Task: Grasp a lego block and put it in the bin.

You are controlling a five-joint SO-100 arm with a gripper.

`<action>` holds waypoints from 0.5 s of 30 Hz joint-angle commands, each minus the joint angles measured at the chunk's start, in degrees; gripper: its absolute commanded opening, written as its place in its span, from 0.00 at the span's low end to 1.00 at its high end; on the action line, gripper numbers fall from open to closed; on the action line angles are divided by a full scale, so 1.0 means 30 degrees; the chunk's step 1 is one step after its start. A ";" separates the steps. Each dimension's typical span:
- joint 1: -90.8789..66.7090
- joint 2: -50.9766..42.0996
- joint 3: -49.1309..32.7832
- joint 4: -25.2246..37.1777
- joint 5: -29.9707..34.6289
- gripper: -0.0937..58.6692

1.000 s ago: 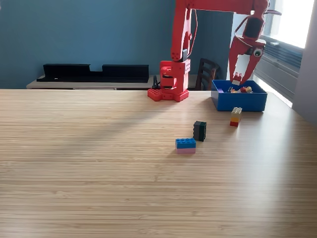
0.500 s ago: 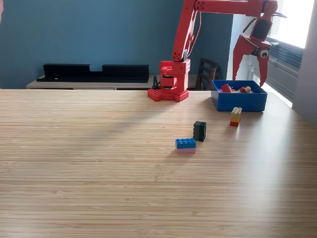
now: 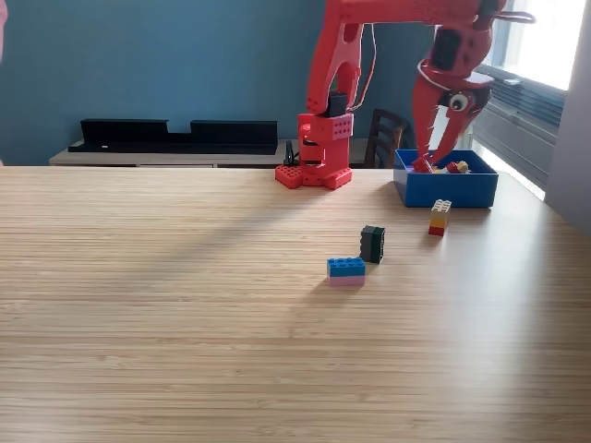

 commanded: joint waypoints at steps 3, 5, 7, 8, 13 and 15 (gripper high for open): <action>0.6826 0.0410 0.0322 -0.2607 0.0586 0.01; 0.8027 0.0410 0.1201 -0.3838 0.0586 0.01; 0.8643 0.0410 0.1494 -0.4424 0.0615 0.01; 0.8730 0.0410 0.1494 -0.4512 0.0703 0.01; 0.8701 0.0410 0.2900 -0.5566 0.0879 0.01; 0.8701 0.0410 0.3252 -0.5771 0.0879 0.01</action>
